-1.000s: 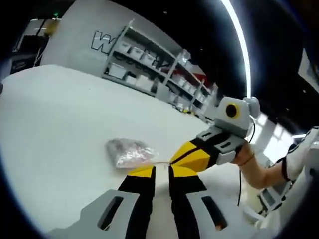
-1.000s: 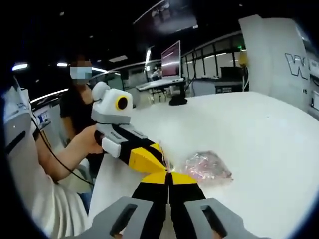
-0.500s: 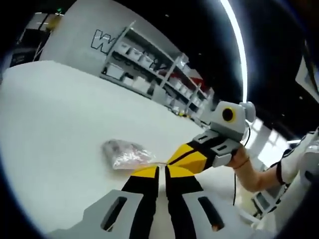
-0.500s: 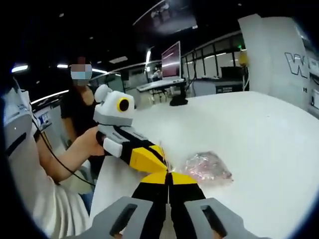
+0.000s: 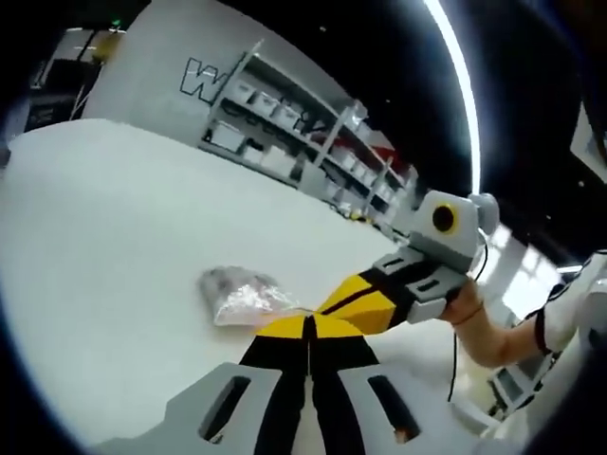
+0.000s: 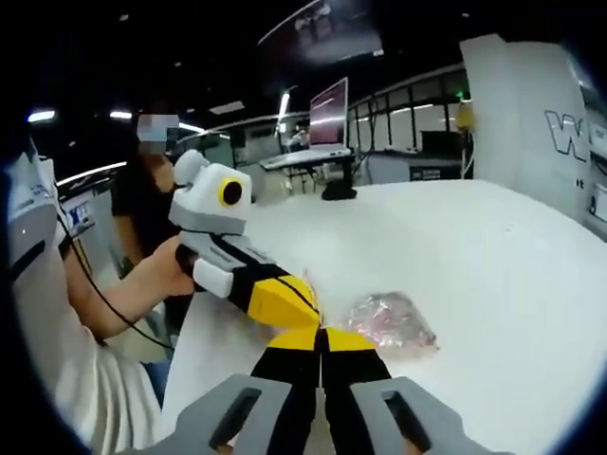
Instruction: Open the resealable bag by pulling the two sides of the seal apart until the entire bag opening is separated and visibly accessible.
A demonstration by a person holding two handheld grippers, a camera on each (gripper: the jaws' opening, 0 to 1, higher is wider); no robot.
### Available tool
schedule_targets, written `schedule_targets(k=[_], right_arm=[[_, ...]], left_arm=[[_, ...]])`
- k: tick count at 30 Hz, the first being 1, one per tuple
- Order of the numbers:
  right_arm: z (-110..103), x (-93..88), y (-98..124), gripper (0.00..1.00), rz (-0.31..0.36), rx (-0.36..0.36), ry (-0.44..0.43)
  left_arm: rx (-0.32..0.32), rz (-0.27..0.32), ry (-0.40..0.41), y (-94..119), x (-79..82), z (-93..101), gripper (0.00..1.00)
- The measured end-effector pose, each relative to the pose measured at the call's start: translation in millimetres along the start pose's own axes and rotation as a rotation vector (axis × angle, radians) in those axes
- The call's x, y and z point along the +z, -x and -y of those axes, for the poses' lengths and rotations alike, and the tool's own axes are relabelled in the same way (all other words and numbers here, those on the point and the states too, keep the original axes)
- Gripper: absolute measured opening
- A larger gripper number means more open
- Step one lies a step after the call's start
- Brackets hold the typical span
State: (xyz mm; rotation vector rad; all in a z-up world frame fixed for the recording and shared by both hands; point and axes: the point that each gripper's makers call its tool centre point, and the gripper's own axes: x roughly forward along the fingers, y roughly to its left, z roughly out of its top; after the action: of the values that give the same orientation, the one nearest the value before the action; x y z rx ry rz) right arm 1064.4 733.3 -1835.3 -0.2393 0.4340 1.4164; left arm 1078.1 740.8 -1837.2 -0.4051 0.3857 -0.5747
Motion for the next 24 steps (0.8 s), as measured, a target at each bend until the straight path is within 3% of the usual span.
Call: schedule_targets(k=[3,9,14,24], right_arm=[[2.8,3.2,2.1,0.0,0.002,-0.063,0.086],[1.5,4.6,0.8,0.0,-0.015,-0.123,0.172],[0.8,8.3,2.1,0.0,-0.028,-0.169,0.256],[5.4,6.8,1.4,0.0,-0.042,-0.205,0.271]], left_arm=[[0.026,-0.015,-0.032,0.0,3.3,1.2,0.0],[0.044,-0.024,0.015,0.3,-0.4,-0.6,0.0],[0.021,-0.013,0.051,2.7,0.2,3.5,0.0],[0.034,-0.016,0.043,1.9,-0.9,2.3,0.0]])
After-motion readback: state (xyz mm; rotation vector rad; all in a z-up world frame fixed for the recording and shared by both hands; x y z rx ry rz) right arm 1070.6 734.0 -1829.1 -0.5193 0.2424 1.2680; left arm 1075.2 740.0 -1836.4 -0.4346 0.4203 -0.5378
